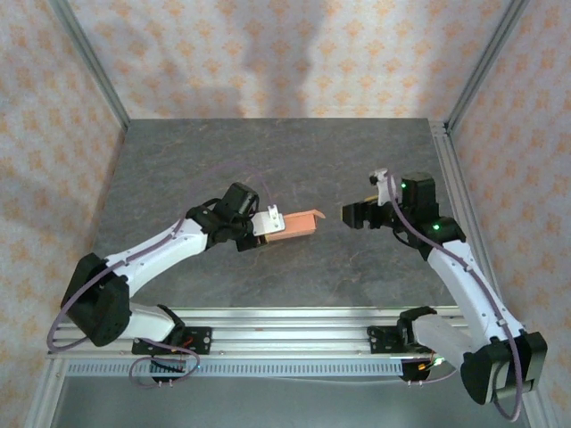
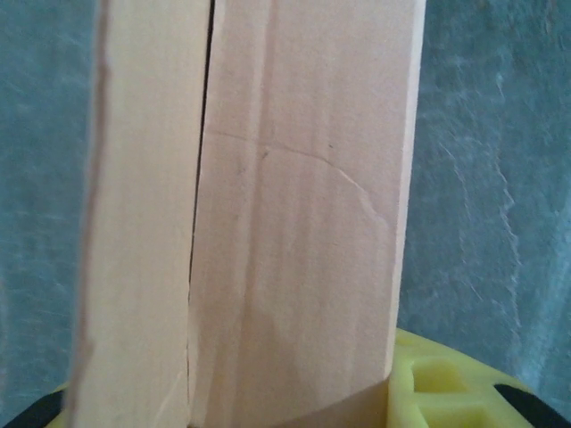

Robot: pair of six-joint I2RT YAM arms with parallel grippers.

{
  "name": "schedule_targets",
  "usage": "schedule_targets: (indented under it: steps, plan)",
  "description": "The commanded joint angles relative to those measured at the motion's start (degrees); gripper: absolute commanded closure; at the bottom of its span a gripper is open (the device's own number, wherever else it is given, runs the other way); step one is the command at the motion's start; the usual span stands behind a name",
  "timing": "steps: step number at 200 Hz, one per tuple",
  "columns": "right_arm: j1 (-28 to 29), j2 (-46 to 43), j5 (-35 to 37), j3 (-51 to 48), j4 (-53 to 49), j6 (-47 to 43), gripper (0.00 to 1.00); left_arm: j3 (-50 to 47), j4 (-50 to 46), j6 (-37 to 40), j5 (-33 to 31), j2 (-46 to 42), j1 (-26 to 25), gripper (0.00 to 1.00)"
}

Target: Fold the paper box

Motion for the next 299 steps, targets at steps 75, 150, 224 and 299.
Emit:
schedule_targets:
  steps: [75, 150, 224, 299]
  plan:
    - [12.6, 13.2, 5.9, 8.9, -8.7, -17.1, 0.41, 6.5, -11.1, 1.8, 4.3, 7.5, 1.5, 0.64]
    - [14.0, 23.9, 5.6, 13.5, -8.0, -18.6, 0.67, 6.8, -10.9, 1.8, 4.2, 9.0, 1.4, 0.64]
    - [14.5, 25.6, 4.8, 13.8, -8.2, -17.6, 0.87, 7.0, -10.9, 1.5, 4.2, 9.4, 1.5, 0.64]
    - [14.6, 25.2, 5.8, 13.8, -8.1, -15.1, 1.0, 6.5, -9.4, 0.6, 3.3, 9.1, 1.3, 0.64]
